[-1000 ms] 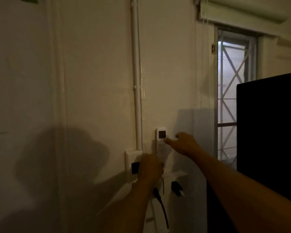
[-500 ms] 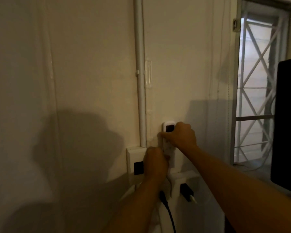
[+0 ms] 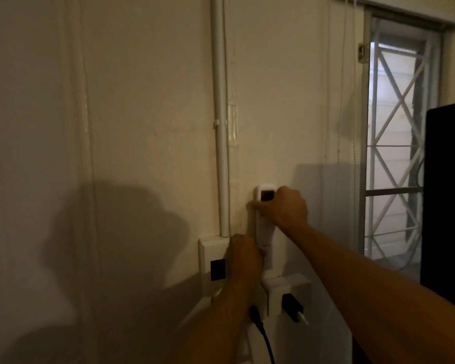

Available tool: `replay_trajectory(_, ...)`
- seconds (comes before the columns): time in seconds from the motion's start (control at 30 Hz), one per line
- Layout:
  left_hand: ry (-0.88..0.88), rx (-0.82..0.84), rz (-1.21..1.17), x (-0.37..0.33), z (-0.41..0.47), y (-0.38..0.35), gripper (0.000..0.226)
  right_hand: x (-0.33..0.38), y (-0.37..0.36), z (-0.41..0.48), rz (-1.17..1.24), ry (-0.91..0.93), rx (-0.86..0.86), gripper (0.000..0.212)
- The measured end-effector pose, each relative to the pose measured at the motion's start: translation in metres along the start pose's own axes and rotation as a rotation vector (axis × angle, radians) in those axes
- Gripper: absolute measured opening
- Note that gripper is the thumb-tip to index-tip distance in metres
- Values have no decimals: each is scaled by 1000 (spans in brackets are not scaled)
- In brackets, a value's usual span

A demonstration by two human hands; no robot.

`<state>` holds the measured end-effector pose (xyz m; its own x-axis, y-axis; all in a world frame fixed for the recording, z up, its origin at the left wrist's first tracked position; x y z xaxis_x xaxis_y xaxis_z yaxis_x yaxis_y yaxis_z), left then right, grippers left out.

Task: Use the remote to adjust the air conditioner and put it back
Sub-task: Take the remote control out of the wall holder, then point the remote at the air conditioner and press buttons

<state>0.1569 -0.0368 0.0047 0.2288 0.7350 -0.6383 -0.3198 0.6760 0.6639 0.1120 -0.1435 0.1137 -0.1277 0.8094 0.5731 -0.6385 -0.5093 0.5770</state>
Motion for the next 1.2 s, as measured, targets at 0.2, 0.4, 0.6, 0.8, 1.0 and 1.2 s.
replay_trajectory(0.2, -31, -70, -188, -27, -9, 51, 23, 46, 83, 45, 109, 54, -138, 52)
replay_trajectory(0.4, -111, 238, -747, -106, -13, 112, 18, 51, 122, 46, 146, 51, -103, 48)
replay_trajectory(0.6, -215, 265, -703, -142, -11, 124, 13, 53, 144, 41, 190, 38, -136, 51)
replay_trajectory(0.8, -140, 280, -859, -155, -5, 142, 36, 47, 155, 26, 611, 6, 27, 43)
replay_trajectory(1.0, -140, 367, -939, -171, -1, 167, 34, 51, 155, 13, 786, 135, 231, 23)
replay_trajectory(1.2, -159, 406, -926, -185, 1, 175, 37, 57, 169, 15, 755, 174, 200, 14)
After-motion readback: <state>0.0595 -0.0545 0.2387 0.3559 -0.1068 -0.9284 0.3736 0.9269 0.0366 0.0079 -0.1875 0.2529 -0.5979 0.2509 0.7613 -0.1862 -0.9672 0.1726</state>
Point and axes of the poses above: each hand's wrist, its own z-axis towards the middle knuckle, its own y-axis out of the back of the hand, x = y × z, the point moved 6 cm from there along z, towards the middle knuckle, and after that the axes turned 7 degrees about y, right-handed, at the moved point
